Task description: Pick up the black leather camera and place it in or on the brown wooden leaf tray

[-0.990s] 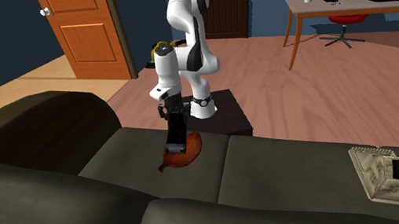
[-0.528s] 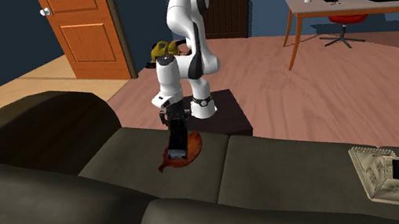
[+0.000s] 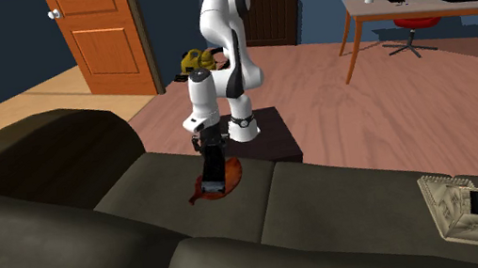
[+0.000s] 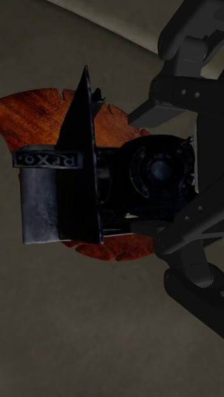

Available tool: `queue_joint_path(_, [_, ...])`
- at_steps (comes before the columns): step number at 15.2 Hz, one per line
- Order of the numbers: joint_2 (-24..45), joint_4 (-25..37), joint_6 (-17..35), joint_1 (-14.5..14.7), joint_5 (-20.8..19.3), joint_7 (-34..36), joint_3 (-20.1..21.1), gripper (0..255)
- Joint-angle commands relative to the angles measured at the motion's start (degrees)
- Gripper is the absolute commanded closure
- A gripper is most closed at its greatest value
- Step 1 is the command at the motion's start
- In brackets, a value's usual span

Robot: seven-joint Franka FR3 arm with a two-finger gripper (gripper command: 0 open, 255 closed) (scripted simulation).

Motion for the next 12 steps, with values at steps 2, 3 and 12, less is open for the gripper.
queue_joint_path(2, [0.00,-0.14,-0.09,-0.04,-0.04,-0.01,-0.02,0])
queue_joint_path(3, [-0.06,-0.17,-0.12,-0.05,-0.06,-0.01,-0.02,0])
queue_joint_path(12, [-4.55,3.85,-8.62,0.01,0.03,0.28,0.94,0])
